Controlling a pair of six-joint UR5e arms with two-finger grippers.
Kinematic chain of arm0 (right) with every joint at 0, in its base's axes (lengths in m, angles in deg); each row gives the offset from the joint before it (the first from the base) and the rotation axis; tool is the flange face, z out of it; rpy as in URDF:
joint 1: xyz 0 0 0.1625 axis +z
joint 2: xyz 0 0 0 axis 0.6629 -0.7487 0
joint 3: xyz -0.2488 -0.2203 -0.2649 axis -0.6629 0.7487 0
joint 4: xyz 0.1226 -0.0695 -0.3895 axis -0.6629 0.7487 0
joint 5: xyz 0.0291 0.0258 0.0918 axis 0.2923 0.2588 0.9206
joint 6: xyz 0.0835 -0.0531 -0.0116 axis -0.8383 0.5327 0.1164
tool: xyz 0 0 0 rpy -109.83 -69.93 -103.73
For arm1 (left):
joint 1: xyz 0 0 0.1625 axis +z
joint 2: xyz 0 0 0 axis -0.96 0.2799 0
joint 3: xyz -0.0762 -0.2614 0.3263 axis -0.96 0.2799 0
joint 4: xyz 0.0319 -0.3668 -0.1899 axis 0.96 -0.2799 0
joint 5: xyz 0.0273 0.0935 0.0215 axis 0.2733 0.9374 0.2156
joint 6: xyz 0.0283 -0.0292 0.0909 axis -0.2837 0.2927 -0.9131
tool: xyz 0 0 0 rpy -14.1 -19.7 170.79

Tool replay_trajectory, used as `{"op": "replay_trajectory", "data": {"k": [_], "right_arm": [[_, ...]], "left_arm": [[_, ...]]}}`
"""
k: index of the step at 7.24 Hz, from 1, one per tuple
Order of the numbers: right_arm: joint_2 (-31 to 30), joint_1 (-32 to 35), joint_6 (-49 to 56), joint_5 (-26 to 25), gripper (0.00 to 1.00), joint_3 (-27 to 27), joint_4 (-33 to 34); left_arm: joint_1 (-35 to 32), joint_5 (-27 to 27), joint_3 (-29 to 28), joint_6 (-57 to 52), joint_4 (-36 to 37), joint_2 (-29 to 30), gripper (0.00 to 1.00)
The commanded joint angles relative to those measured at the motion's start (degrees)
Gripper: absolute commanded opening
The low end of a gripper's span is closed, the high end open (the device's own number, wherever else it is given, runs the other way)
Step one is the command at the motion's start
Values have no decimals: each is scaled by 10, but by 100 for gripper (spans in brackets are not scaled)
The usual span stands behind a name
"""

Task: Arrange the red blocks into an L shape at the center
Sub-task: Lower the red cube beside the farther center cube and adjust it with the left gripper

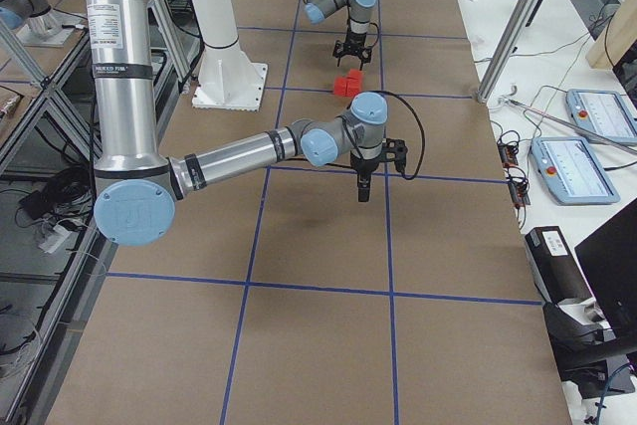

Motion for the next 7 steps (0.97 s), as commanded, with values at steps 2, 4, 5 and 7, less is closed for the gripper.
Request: {"op": "replay_trajectory", "data": {"k": [2,4,5,7], "right_arm": [[0,0,0,0,100,0,0],[0,0,-1,0,100,0,0],[0,0,-1,0,100,0,0],[0,0,0,0,100,0,0]], "left_arm": [[14,0,3,0,17,0,100],[15,0,21,0,29,-4,100],[16,0,33,0,45,-4,100],[20,0,34,0,50,-5,100]]}}
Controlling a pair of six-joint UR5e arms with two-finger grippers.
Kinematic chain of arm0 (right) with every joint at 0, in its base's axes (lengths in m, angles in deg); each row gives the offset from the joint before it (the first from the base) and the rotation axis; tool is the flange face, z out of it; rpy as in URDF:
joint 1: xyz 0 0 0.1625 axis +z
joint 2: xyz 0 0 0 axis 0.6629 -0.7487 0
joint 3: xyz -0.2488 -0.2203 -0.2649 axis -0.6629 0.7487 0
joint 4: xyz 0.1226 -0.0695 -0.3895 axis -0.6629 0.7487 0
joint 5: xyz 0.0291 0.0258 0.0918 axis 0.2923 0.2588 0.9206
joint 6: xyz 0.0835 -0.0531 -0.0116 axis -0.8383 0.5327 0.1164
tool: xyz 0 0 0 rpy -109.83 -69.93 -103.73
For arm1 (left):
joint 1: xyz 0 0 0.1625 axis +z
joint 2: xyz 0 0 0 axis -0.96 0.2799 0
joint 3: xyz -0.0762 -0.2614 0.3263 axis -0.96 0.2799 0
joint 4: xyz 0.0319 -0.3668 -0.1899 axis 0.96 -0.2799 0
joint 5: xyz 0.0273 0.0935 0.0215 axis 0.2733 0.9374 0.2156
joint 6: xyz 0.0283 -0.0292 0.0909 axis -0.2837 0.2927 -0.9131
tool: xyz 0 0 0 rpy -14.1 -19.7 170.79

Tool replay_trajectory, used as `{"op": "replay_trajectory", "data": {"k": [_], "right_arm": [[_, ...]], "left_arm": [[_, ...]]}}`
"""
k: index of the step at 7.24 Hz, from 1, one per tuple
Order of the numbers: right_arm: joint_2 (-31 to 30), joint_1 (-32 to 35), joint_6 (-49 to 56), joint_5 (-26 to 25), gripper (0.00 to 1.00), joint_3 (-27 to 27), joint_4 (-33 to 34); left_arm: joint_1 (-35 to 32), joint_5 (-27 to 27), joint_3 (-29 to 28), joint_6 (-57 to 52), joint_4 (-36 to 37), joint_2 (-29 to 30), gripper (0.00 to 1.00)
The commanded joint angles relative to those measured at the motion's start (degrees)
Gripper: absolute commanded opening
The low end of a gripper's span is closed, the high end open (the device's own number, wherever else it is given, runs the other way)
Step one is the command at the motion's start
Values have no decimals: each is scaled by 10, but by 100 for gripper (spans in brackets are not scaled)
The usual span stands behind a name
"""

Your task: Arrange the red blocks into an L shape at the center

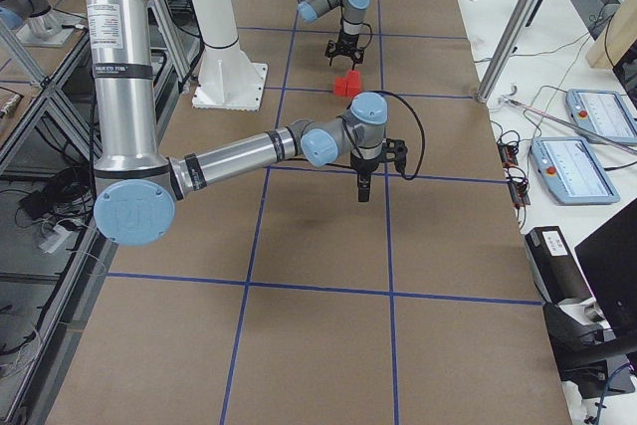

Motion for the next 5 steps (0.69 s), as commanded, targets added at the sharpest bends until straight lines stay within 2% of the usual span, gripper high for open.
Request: {"op": "replay_trajectory", "data": {"k": [1,4,5], "right_arm": [[0,0,0,0,100,0,0],[0,0,1,0,100,4,0],[0,0,0,0,100,4,0]], "left_arm": [[6,0,3,0,5,-1,100],[5,0,4,0,7,-1,100],[0,-1,22,-17,28,-2,100]]}}
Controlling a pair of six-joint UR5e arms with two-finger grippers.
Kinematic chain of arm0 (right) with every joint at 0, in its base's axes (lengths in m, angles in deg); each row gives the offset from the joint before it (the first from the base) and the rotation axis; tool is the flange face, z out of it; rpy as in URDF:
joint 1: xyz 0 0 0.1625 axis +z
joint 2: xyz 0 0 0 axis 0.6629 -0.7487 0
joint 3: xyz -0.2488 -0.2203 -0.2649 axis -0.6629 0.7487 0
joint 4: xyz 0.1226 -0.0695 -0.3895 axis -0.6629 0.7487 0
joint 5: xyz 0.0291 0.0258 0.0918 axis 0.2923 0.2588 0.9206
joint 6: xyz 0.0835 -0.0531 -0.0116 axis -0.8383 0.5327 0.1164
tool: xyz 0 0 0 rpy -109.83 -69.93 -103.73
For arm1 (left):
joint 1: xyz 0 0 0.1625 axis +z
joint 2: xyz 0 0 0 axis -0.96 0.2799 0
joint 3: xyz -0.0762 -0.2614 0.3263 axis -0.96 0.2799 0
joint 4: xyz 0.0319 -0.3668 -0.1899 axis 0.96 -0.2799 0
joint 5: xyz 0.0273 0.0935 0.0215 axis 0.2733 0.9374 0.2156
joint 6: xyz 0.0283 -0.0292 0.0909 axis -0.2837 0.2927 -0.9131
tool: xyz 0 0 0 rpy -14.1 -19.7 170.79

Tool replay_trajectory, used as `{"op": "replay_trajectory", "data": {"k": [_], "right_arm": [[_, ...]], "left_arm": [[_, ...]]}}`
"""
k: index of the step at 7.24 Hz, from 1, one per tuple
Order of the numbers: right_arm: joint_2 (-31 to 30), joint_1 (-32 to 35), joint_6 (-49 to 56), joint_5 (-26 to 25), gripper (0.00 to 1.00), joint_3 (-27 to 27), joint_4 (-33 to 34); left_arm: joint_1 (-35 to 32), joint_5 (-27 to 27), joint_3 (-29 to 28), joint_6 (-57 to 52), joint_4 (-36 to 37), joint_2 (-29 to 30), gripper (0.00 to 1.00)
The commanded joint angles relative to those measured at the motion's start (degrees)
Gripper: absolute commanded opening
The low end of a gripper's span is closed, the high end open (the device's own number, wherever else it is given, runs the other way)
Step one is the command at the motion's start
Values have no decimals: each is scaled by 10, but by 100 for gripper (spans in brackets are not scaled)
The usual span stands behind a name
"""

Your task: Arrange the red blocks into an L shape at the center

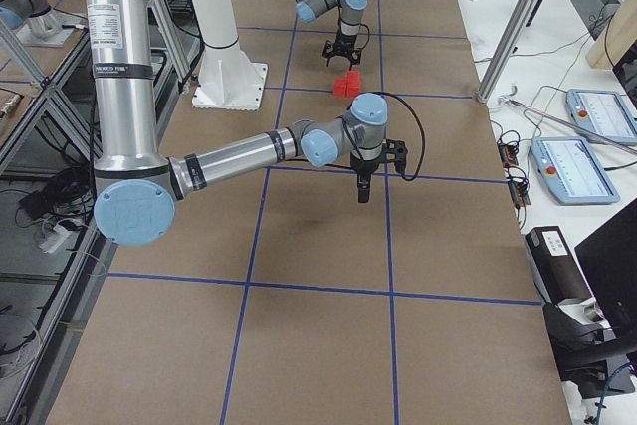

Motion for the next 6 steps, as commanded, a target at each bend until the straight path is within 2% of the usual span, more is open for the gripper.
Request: {"op": "replay_trajectory", "data": {"k": [1,4,6], "right_arm": [[0,0,0,0,100,0,0],[4,0,0,0,100,0,0],[15,18,8,0,100,0,1]], "left_arm": [[-3,-1,59,-53,49,-26,100],[-35,2,204,-177,51,-145,100],[-84,1,295,-335,50,-238,100]]}}
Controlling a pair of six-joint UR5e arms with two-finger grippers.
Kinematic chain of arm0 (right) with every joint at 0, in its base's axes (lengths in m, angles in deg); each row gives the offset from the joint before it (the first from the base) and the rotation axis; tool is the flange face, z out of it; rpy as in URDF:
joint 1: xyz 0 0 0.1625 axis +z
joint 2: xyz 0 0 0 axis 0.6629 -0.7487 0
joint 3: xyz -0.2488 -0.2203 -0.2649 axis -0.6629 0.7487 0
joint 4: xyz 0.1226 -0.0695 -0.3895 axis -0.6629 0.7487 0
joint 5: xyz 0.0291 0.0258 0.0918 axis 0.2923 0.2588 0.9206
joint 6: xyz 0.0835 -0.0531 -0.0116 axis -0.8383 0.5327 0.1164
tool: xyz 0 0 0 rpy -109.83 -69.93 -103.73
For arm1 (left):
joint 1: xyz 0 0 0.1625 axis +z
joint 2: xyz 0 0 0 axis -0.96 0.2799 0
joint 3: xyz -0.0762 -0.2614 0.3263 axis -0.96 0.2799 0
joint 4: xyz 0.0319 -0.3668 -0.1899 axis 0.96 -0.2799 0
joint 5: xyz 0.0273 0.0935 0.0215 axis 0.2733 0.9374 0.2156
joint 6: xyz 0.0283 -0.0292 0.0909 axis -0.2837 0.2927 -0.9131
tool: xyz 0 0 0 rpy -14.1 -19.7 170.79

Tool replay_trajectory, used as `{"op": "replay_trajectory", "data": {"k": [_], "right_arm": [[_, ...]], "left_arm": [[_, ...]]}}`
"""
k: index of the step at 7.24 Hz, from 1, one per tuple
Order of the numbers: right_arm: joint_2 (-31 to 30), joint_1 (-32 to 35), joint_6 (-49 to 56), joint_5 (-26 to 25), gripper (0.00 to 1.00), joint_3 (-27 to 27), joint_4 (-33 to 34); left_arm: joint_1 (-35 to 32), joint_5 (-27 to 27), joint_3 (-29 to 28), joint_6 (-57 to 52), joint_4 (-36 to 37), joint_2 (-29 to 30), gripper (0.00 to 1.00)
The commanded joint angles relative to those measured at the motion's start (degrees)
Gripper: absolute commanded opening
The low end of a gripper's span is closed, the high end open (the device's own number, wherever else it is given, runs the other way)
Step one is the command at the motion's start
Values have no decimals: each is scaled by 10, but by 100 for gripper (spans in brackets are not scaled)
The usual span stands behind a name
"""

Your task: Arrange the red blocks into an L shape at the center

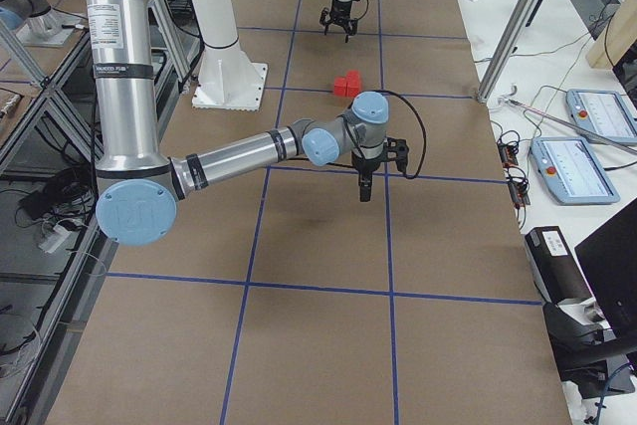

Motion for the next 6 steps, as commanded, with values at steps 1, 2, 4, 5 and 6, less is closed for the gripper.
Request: {"op": "replay_trajectory", "data": {"k": [1,2,4,5,6], "right_arm": [[6,21,5,3,100,1,1],[6,39,11,5,100,1,2],[-1,74,70,6,100,9,6],[-6,88,90,16,100,22,5],[-8,108,123,37,100,35,6]], "left_arm": [[-68,-1,90,-207,-2,-115,100],[-108,-9,116,-331,-7,-172,100],[-226,-62,122,-585,-11,-255,100],[-291,-97,115,-728,-12,-287,100],[-347,-112,86,-864,-12,-307,100]]}}
